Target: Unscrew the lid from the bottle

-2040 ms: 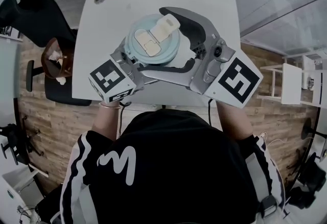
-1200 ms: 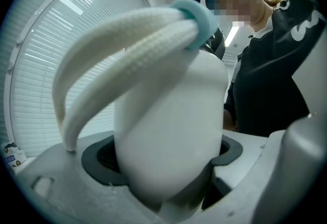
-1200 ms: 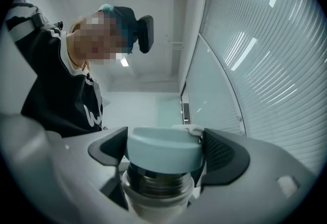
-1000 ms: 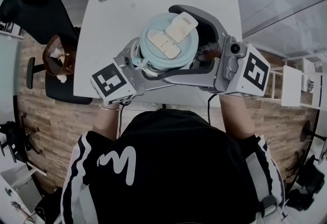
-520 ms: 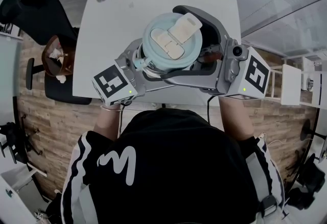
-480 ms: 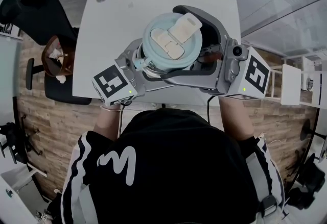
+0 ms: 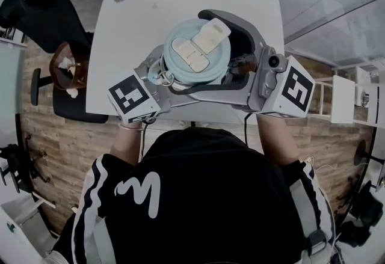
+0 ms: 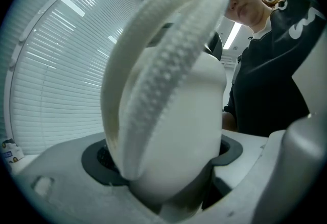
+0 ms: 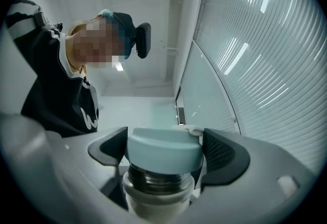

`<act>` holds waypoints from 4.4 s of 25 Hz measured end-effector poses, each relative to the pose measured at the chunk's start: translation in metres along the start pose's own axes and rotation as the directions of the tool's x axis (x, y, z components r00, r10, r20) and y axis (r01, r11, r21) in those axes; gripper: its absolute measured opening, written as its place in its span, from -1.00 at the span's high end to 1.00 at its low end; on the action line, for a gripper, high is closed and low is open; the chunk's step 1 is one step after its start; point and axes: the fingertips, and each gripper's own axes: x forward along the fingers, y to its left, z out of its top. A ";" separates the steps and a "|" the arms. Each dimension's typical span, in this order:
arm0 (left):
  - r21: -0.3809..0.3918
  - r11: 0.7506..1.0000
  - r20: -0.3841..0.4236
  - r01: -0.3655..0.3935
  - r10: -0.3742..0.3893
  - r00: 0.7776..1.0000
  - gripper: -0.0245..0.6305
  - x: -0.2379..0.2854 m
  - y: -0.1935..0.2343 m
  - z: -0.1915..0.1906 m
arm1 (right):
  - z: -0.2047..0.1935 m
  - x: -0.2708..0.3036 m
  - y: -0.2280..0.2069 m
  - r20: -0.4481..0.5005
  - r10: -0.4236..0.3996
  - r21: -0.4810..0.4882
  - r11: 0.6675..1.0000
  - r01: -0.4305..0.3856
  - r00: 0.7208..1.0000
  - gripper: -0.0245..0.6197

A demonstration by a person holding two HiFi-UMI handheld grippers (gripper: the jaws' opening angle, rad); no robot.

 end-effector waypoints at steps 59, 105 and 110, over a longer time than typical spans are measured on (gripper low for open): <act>-0.002 0.990 0.035 -0.143 0.143 0.989 -0.48 -0.032 0.017 -0.012 | -0.053 -0.068 -0.026 -0.099 -0.275 -0.049 0.961 0.271 0.956 0.10; -0.003 0.983 0.066 -0.186 0.186 0.980 -0.48 -0.032 0.016 -0.001 | -0.073 -0.081 -0.026 -0.191 -0.347 -0.083 0.938 0.337 0.918 0.92; 0.003 0.983 0.064 -0.186 0.186 0.981 -0.48 -0.032 0.017 -0.002 | -0.075 -0.085 -0.031 -0.204 -0.386 -0.092 0.922 0.375 0.900 0.92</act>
